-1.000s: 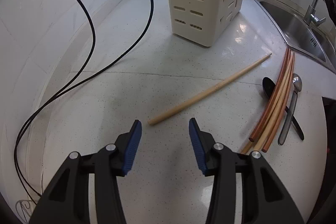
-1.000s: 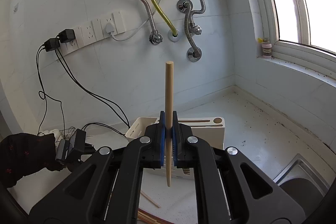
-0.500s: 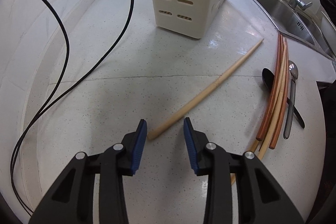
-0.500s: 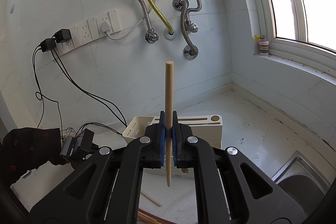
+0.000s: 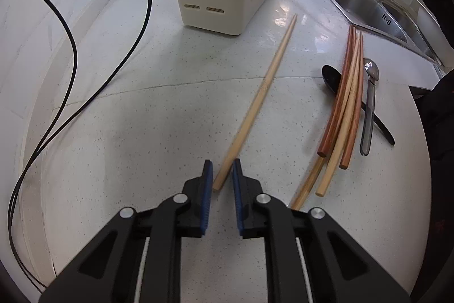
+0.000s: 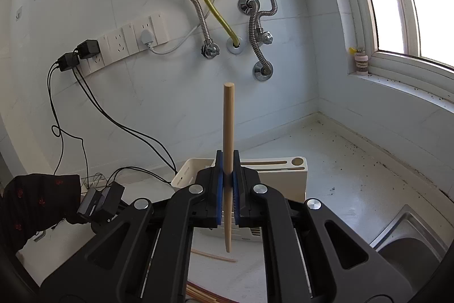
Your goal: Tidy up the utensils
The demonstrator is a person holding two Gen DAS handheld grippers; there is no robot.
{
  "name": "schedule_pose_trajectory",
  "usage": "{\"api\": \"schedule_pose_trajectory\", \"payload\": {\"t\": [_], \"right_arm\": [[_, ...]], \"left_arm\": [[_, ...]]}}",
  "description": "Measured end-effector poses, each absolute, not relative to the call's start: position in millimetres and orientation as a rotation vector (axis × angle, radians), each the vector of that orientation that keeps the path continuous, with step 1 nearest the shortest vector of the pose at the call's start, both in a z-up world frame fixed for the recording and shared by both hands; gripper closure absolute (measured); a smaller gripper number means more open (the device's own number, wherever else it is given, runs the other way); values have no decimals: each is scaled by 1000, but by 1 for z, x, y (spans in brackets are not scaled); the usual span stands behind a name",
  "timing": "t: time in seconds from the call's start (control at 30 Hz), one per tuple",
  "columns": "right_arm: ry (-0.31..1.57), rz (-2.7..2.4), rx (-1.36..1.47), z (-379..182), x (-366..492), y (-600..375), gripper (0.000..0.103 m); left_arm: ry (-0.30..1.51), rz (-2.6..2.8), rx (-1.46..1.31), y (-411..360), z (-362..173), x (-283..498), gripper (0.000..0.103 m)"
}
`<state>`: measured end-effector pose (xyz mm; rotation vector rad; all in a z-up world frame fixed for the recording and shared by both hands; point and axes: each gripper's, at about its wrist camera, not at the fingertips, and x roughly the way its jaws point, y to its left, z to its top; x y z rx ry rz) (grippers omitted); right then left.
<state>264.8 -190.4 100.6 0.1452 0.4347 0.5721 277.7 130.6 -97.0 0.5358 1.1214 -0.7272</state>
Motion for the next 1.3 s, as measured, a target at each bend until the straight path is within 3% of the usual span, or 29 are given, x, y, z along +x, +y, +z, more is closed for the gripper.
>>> {"api": "schedule_pose_trajectory", "payload": {"t": [0.3, 0.67, 0.77, 1.3], "right_arm": [[431, 576, 144, 102, 265, -188, 98], [427, 622, 159, 101, 265, -180, 98], [429, 640, 161, 99, 263, -177, 98], [448, 639, 168, 90, 262, -178, 98]], "left_arm": [[1077, -751, 429, 135, -90, 252, 96], [862, -674, 130, 140, -42, 220, 97], [835, -653, 86, 137, -39, 221, 103], [942, -622, 221, 125, -68, 228, 103]]}}
